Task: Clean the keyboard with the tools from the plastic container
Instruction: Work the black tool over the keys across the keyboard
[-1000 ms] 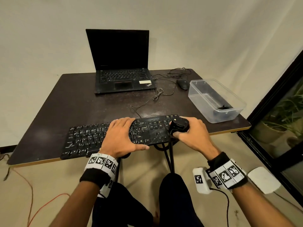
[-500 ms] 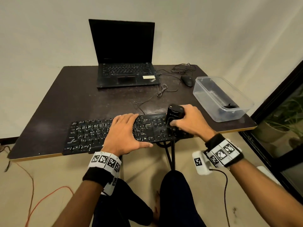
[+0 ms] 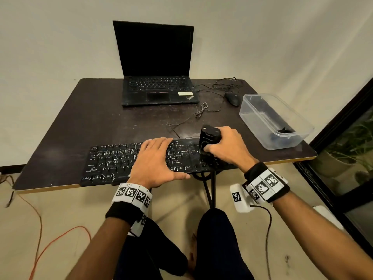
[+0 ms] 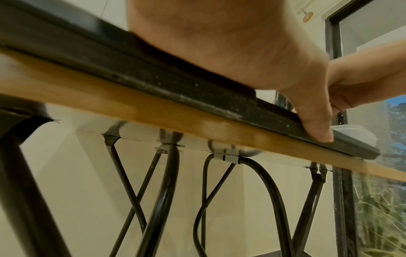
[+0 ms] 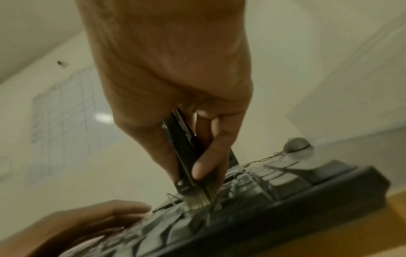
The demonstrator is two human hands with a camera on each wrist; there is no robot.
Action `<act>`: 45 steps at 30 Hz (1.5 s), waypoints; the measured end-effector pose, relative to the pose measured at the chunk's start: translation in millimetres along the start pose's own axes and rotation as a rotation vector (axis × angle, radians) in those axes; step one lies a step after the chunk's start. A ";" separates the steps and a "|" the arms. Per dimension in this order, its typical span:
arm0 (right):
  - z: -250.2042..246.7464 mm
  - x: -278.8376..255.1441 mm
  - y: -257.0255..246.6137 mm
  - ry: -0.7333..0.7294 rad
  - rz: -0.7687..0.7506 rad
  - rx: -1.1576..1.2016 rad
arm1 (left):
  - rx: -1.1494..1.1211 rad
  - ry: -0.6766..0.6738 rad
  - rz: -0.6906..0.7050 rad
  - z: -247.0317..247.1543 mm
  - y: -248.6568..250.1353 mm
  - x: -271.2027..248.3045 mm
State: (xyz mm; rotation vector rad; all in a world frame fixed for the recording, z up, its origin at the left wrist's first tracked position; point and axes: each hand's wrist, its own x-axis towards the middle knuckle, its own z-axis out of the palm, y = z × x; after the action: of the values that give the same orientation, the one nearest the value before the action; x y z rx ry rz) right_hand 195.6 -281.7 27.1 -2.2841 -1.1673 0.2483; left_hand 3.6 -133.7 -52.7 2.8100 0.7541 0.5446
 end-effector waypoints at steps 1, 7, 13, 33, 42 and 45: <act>2.8 -2.4 -1.5 0.009 -0.011 0.002 | 0.003 -0.005 -0.003 0.3 -0.4 0.3; 4.3 -0.3 -8.8 -0.128 -0.068 0.043 | 0.009 -0.018 -0.007 1.2 -1.4 1.2; 2.6 -4.0 -14.3 -0.285 -0.121 0.033 | -0.013 -0.002 0.005 1.6 -2.6 0.7; -7.4 28.8 11.7 -0.155 0.064 0.091 | 0.006 -0.007 0.010 2.0 -2.2 1.6; -9.1 43.0 6.5 -0.158 0.038 0.101 | 0.007 -0.005 0.000 1.4 -1.7 1.0; -2.5 43.7 1.7 -0.135 0.014 0.080 | -0.004 -0.005 0.003 -0.1 -0.8 0.0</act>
State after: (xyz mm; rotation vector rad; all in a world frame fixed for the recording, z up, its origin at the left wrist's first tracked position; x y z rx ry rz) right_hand 224.2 -248.8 31.9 -2.2354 -1.1863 0.4519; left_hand 3.2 -132.9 -52.8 2.8086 0.7469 0.5391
